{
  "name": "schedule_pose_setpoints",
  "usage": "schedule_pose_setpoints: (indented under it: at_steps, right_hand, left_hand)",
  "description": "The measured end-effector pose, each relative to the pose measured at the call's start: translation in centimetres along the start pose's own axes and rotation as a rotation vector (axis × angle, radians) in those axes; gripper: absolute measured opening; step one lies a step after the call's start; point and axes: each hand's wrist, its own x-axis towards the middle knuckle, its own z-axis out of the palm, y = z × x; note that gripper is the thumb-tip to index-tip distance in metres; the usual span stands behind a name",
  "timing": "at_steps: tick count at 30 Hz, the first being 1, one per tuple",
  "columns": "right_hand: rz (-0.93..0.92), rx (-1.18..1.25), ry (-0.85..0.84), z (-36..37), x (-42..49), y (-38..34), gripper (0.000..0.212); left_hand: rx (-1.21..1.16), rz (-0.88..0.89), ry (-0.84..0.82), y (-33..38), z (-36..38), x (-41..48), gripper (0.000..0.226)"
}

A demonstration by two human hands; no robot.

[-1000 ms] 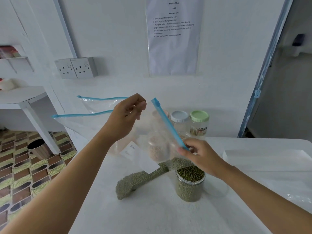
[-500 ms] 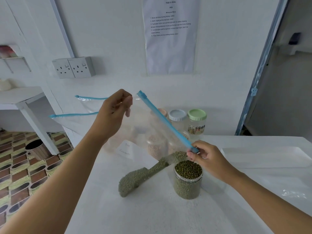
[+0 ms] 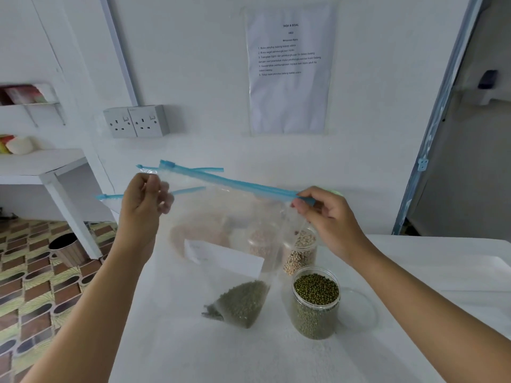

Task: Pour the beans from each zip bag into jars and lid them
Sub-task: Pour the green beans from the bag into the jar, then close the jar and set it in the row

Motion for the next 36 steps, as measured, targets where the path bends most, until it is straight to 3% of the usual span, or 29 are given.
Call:
schedule_pose_setpoints:
  at_steps: [6, 11, 19, 26, 30, 33, 36]
  right_hand:
    - [-0.109, -0.09, -0.064, 2.5, 2.5, -1.5, 0.013]
    - [-0.083, -0.075, -0.114, 4.6, 3.6, -1.0, 0.014]
    - [-0.047, -0.095, -0.119, 5.6, 4.2, -0.1, 0.013]
    - [0.021, 0.095, -0.031, 7.5, 5.0, 0.1, 0.011]
    - [0.113, 0.0, 0.005, 8.8, 4.8, 1.7, 0.015]
    - [0.176, -0.063, 0.032, 9.6, 5.1, 2.5, 0.011]
    - [0.241, -0.108, 0.019, 10.2, 5.5, 3.4, 0.01]
  left_hand:
    - [-0.012, -0.135, 0.075, -2.0, -2.9, -1.4, 0.029]
    - [-0.041, -0.232, 0.037, -2.5, -4.3, -1.9, 0.024]
    - [0.067, -0.166, 0.078, -2.9, -6.5, -1.1, 0.019]
    - [0.07, -0.115, 0.133, -1.6, -6.4, 1.3, 0.021]
    - [0.238, -0.147, 0.009, -1.7, -7.5, 2.1, 0.028]
    - [0.453, -0.168, -0.18, -2.1, -8.4, 2.4, 0.014]
    - [0.594, -0.216, -0.251, -2.7, -8.6, 2.8, 0.031]
